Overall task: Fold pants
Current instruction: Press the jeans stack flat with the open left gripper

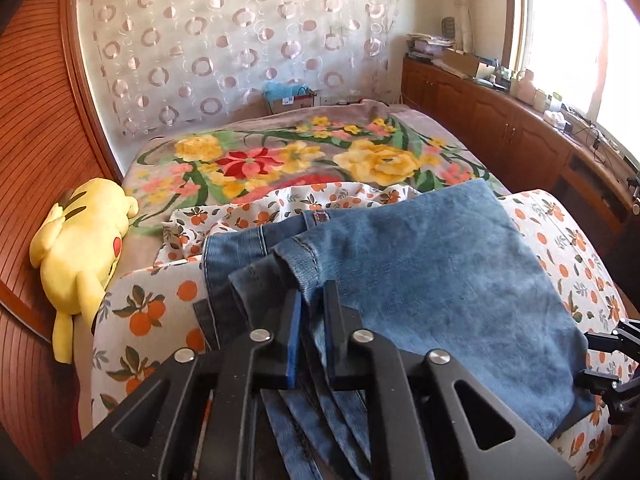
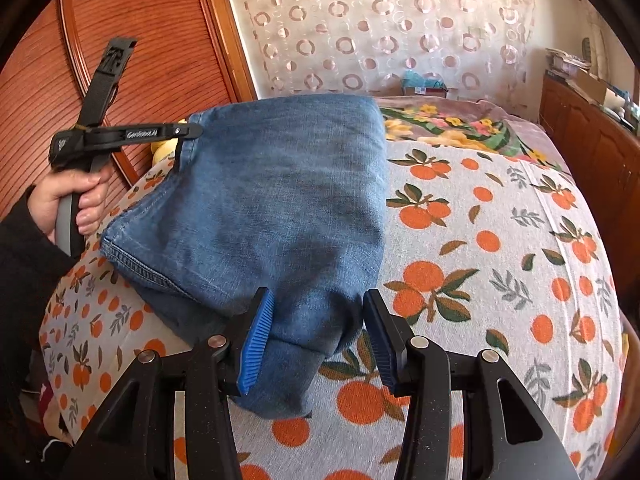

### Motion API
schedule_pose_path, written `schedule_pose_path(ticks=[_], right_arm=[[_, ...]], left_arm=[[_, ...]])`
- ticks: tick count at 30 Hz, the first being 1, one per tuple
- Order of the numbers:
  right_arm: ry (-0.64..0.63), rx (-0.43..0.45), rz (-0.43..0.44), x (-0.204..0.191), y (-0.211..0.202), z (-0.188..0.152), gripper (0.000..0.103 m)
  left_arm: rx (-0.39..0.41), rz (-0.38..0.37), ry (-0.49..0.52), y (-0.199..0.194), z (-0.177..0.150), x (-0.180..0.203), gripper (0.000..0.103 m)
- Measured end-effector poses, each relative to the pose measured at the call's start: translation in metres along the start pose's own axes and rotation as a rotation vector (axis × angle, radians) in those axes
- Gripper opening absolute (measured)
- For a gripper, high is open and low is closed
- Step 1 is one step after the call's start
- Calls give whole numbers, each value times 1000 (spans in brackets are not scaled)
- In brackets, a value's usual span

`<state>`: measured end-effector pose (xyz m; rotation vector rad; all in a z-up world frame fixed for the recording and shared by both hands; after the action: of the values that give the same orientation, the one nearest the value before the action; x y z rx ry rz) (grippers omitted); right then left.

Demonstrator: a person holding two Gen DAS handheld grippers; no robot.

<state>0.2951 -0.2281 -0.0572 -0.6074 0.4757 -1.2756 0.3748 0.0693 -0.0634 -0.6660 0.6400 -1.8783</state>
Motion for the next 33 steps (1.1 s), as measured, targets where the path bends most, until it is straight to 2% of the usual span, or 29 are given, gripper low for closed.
schedule_pose_path(ticks=[2, 4, 6, 7, 15, 21, 23, 30, 32, 33], right_arm=[[18, 2, -4, 3, -3, -2, 48], [35, 5, -8, 5, -5, -3, 48], [39, 7, -16, 5, -7, -4, 48], [39, 9, -21, 4, -9, -4, 48], [11, 5, -19, 0, -26, -10, 48], [18, -16, -31, 13, -37, -24, 48], [24, -20, -31, 15, -36, -24, 42], [38, -28, -19, 10, -20, -13, 34], [43, -26, -15, 7, -17, -11, 28], [45, -17, -11, 7, -18, -11, 19]], left_arm=[[9, -15, -6, -6, -2, 3, 18], [14, -49, -11, -11, -3, 8, 30], [35, -70, -9, -18, -5, 13, 49], [44, -77, -7, -21, -5, 15, 50], [42, -128, 28, -27, -10, 46, 51], [24, -166, 82, -23, -19, 77, 51], [14, -179, 91, -20, -23, 84, 51], [-39, -176, 74, -5, -42, 87, 51], [-59, -169, 61, 2, -48, 83, 51], [-68, -162, 56, 5, -51, 82, 51]])
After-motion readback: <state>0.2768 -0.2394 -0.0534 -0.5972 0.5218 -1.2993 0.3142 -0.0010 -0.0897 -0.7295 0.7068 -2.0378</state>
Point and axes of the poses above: each gripper's, at about its wrist camera, not at the fingertips, and y roughly the way its jaws point, x to its right, z to its top, the point moved 1 cm from there along y, roughly the way its jaws point, and after that the axes turned 14 degrees about -z, right-handed, at the moved point
